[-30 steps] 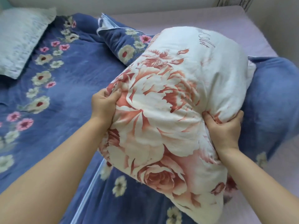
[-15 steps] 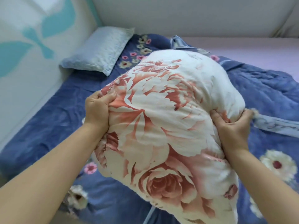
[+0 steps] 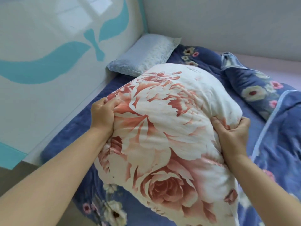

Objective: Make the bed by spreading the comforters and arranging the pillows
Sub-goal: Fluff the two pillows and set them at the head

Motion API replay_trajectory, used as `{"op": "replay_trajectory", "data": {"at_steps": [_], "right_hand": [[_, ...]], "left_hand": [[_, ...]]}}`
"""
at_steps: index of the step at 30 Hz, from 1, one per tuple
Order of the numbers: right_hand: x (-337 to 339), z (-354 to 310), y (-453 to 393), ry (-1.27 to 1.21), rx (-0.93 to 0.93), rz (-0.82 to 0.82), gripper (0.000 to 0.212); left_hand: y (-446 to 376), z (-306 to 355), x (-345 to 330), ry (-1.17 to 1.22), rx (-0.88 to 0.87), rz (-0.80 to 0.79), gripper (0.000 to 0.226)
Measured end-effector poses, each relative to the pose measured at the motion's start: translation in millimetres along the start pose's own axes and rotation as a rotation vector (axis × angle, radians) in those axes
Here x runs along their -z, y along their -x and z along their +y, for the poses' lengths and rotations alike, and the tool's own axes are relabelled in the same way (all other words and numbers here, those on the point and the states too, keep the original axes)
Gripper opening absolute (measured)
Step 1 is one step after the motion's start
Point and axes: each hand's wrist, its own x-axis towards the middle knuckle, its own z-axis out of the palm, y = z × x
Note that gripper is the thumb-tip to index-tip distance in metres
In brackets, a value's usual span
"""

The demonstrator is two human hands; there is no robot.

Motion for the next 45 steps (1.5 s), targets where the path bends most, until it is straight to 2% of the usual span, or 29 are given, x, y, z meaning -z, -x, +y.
{"op": "replay_trajectory", "data": {"at_steps": [3, 7, 13, 17, 18, 20, 23, 25, 27, 29, 31, 33, 36, 38, 40, 42, 45], "right_hand": [[-56, -5, -6, -0.015, -0.027, -0.030, 0.040], [-128, -7, -9, -0.045, -0.053, -0.102, 0.041], [-245, -5, 4, -0.055, -0.033, -0.068, 0.041], [-314, 1, 36, -0.089, -0.035, -0.051, 0.042], [-322, 4, 43, -0.095, -0.037, -0.044, 0.042], [-364, 24, 71, -0.011, -0.126, -0.095, 0.041], [-399, 72, 107, 0.236, -0.344, -0.371, 0.046], [-408, 101, 126, 0.432, -0.477, -0.634, 0.051], [-405, 114, 131, 0.637, -0.485, -0.847, 0.046], [-391, 123, 121, 0.728, -0.476, -0.896, 0.033], [-371, 130, 104, 0.783, -0.448, -0.849, 0.019], [-343, 129, 80, 0.822, -0.419, -0.778, 0.016], [-286, 120, 45, 0.859, -0.376, -0.641, 0.030], [-240, 119, 24, 0.869, -0.367, -0.592, 0.029], [-190, 115, 8, 0.920, -0.374, -0.540, 0.019], [-128, 113, -4, 0.944, -0.393, -0.446, 0.020], [-44, 113, -19, 0.935, -0.379, -0.362, 0.030]], "left_hand": [[-52, 2, 20, -0.060, -0.030, 0.052, 0.042], [-113, -7, 50, -0.262, -0.170, 0.091, 0.047], [-207, -22, 112, -0.427, -0.307, 0.129, 0.055], [-251, -32, 166, -0.511, -0.310, 0.177, 0.058], [-255, -34, 173, -0.567, -0.286, 0.186, 0.056], [-279, -52, 207, -0.869, -0.183, 0.147, 0.046], [-285, -96, 240, -1.410, 0.169, -0.045, 0.046], [-275, -125, 243, -1.565, 0.310, -0.217, 0.057], [-261, -144, 228, -1.634, 0.234, -0.407, 0.054], [-246, -154, 196, -1.632, 0.148, -0.570, 0.044], [-232, -154, 166, -1.630, 0.075, -0.617, 0.037], [-219, -152, 136, -1.653, -0.038, -0.626, 0.033], [-190, -150, 89, -1.649, -0.157, -0.703, 0.035], [-164, -150, 54, -1.640, -0.216, -0.767, 0.035], [-131, -147, 21, -1.659, -0.289, -0.816, 0.033], [-92, -148, -17, -1.690, -0.382, -0.866, 0.033], [-34, -148, -69, -1.726, -0.413, -0.909, 0.031]]}}
